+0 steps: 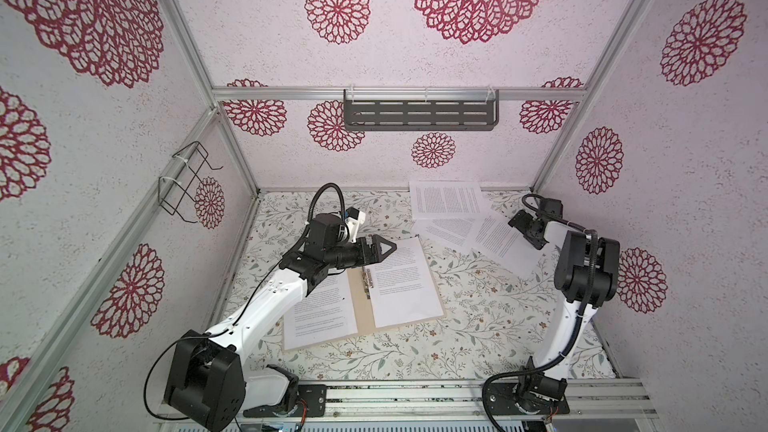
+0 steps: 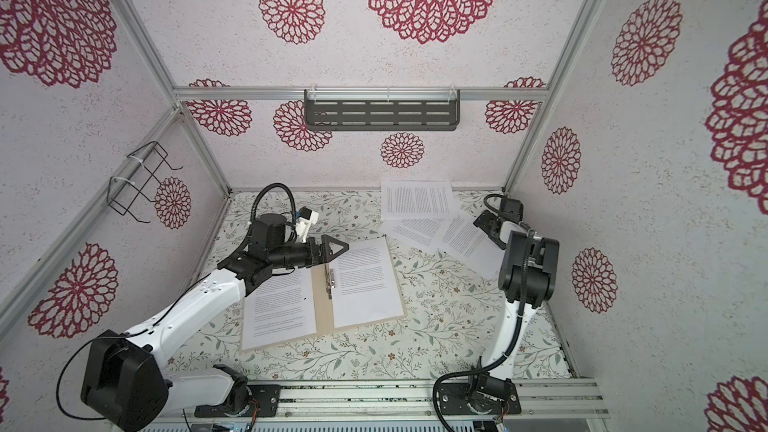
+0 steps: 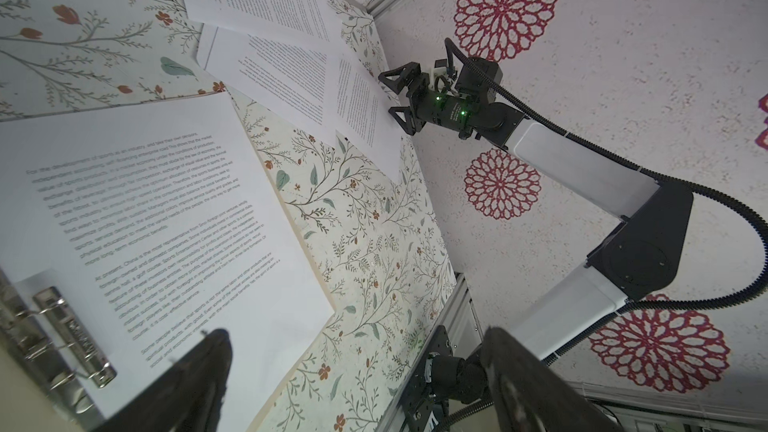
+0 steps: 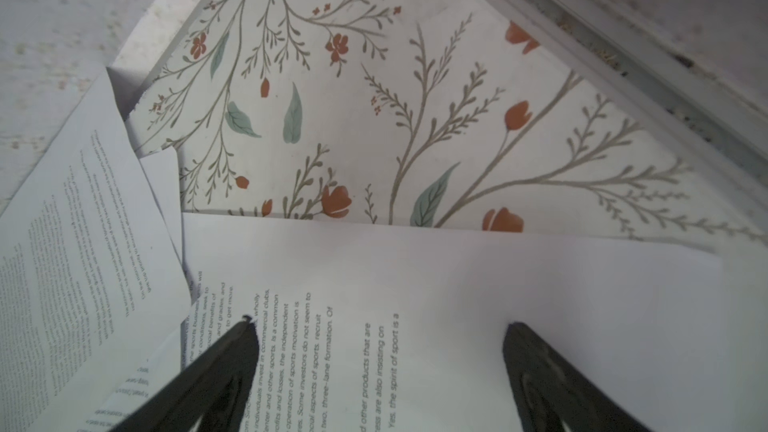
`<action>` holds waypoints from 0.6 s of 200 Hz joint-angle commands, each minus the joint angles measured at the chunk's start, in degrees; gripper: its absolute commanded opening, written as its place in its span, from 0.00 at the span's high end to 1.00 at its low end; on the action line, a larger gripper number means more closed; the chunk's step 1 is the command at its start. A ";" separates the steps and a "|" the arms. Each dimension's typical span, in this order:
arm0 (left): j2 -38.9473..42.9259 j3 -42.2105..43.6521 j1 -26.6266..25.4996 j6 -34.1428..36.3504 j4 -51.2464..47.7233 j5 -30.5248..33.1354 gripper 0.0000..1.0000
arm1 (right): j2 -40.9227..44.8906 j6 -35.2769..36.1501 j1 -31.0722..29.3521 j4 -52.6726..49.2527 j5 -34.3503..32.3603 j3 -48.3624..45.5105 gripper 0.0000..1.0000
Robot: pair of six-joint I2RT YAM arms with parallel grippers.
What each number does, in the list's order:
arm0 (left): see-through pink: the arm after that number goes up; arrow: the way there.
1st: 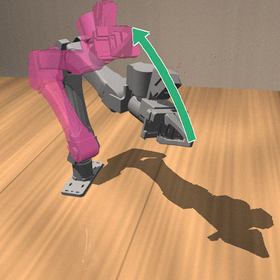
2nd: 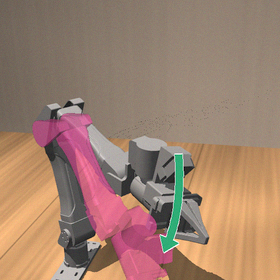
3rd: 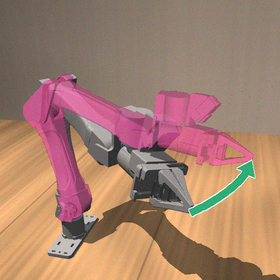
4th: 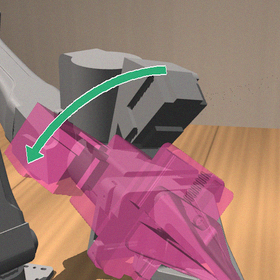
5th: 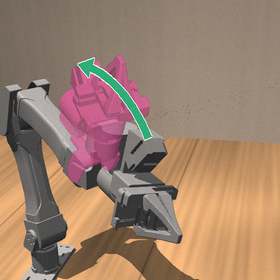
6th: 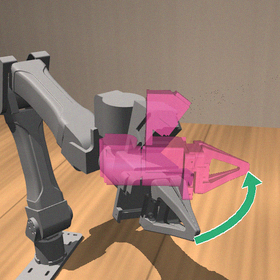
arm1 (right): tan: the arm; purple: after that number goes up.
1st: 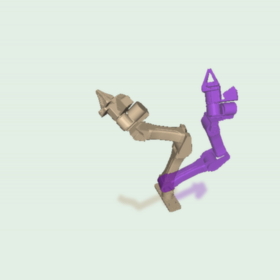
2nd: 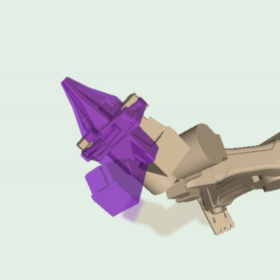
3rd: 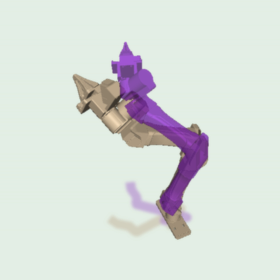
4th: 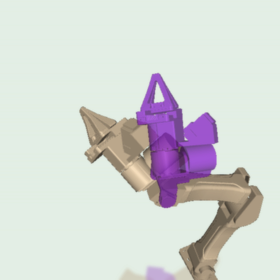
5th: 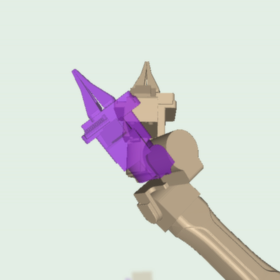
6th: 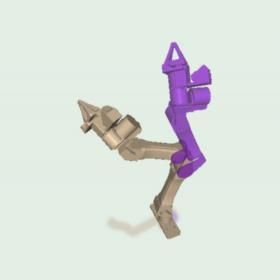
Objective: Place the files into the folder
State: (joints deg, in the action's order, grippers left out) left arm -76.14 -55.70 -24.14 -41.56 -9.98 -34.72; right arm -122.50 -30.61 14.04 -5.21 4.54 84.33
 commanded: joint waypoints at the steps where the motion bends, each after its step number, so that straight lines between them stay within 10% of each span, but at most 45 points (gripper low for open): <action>1: -0.83 -2.31 -0.22 1.30 2.16 -0.17 0.03 | 1.93 -2.82 -0.15 -4.54 4.45 -3.00 0.04; 120: -3.34 -9.40 -0.45 2.97 -0.98 0.00 0.03 | 40.15 -14.50 -12.63 8.01 9.16 -51.18 0.06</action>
State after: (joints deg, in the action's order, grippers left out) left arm -78.48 -63.83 -24.14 -39.83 -10.20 -34.06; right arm -90.50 -41.36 6.76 7.77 15.55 40.01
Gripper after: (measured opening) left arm 0.975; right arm 0.946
